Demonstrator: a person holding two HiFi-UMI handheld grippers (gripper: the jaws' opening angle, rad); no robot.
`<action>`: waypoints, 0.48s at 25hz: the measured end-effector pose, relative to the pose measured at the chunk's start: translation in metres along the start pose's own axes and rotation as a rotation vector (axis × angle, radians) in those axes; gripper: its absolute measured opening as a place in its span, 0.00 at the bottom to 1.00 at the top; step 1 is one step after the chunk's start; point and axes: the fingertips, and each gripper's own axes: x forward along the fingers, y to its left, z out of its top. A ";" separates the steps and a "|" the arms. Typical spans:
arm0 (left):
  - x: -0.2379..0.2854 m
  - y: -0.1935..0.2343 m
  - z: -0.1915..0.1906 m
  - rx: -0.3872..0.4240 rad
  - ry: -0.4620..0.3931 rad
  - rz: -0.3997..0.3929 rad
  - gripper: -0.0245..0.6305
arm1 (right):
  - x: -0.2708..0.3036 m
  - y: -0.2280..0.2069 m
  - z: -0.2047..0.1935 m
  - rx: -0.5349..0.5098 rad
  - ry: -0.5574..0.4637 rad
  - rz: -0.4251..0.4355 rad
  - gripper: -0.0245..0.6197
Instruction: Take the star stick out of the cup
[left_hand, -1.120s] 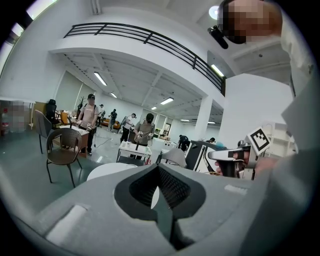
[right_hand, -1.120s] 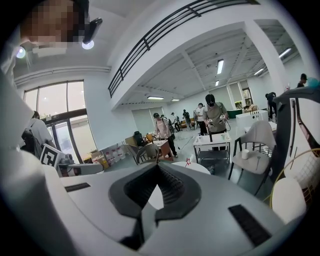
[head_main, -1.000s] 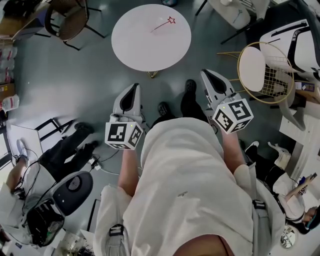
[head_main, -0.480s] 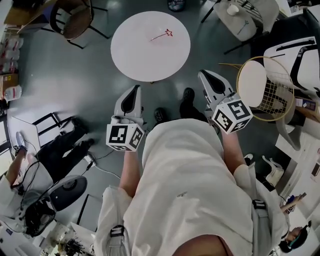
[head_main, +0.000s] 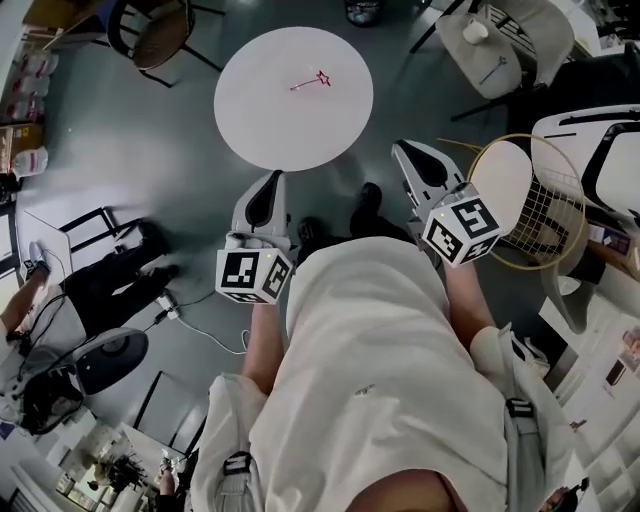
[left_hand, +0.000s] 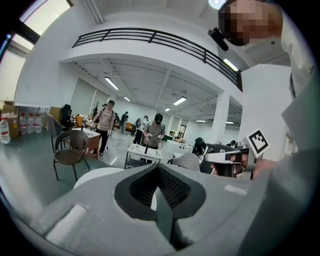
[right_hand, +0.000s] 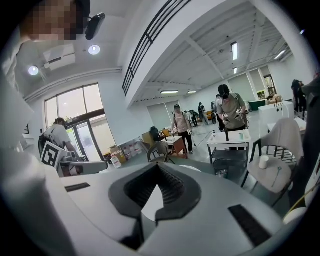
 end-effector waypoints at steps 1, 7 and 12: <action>0.003 -0.003 -0.002 -0.007 0.003 0.010 0.05 | 0.001 -0.003 -0.001 0.001 0.008 0.015 0.05; 0.014 -0.016 -0.011 -0.031 0.023 0.080 0.05 | 0.002 -0.016 -0.012 0.000 0.061 0.095 0.05; 0.014 -0.016 -0.017 -0.049 0.049 0.097 0.05 | 0.005 -0.022 -0.017 0.028 0.069 0.110 0.05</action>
